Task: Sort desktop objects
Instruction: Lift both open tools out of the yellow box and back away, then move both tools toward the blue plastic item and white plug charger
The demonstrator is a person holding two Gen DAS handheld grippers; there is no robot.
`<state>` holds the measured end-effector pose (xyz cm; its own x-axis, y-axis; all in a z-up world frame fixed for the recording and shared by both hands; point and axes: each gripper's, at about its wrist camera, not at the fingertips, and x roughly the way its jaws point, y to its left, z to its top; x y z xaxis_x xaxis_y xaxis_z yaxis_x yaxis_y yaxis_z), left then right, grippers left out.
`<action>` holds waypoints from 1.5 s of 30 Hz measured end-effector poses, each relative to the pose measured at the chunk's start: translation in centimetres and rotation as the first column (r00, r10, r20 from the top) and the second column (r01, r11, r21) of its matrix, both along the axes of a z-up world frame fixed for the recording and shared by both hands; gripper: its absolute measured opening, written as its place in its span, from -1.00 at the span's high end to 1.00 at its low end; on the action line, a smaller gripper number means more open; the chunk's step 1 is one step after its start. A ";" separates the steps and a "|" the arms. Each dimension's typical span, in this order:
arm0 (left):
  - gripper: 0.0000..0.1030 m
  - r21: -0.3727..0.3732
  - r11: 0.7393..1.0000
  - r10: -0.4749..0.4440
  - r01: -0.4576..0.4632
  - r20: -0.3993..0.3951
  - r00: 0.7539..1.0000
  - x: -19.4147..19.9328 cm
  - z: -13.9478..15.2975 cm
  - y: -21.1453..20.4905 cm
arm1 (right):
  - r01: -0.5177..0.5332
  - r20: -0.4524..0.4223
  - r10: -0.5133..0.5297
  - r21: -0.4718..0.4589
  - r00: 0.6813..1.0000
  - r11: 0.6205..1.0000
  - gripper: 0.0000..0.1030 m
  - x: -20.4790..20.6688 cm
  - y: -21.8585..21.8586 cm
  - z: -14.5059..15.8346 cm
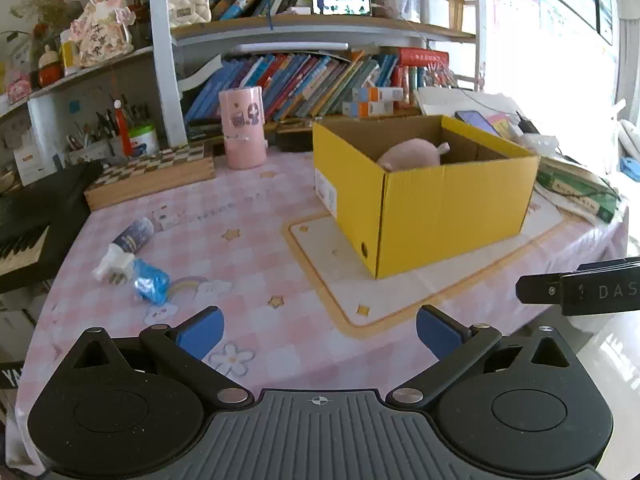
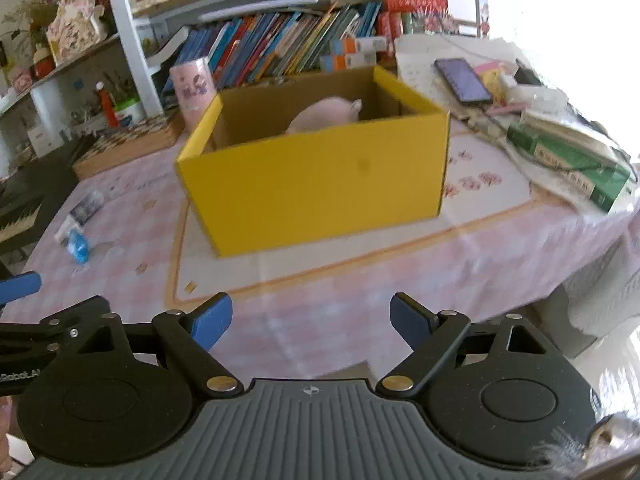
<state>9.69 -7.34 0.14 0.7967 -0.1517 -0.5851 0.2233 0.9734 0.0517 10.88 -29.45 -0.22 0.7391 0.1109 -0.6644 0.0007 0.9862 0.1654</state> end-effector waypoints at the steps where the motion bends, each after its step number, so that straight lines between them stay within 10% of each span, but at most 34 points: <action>1: -1.00 -0.001 1.000 -0.005 0.005 -0.006 1.000 -0.2 -0.1 0.3 | 0.001 -0.005 -0.001 0.003 1.000 1.000 -0.68 -0.3 0.4 -0.1; 45: -1.00 -0.045 0.969 0.241 -0.244 -0.057 0.969 -6.5 -1.0 16.1 | -0.280 -0.062 0.277 -0.043 0.959 0.959 -0.68 -3.0 17.7 -1.0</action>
<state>3.16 8.76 -0.88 0.7829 0.0117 -0.6220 -0.0187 0.9998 -0.0048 7.84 -11.75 -1.25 0.6464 0.2718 -0.7130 -0.2673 0.9559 0.1220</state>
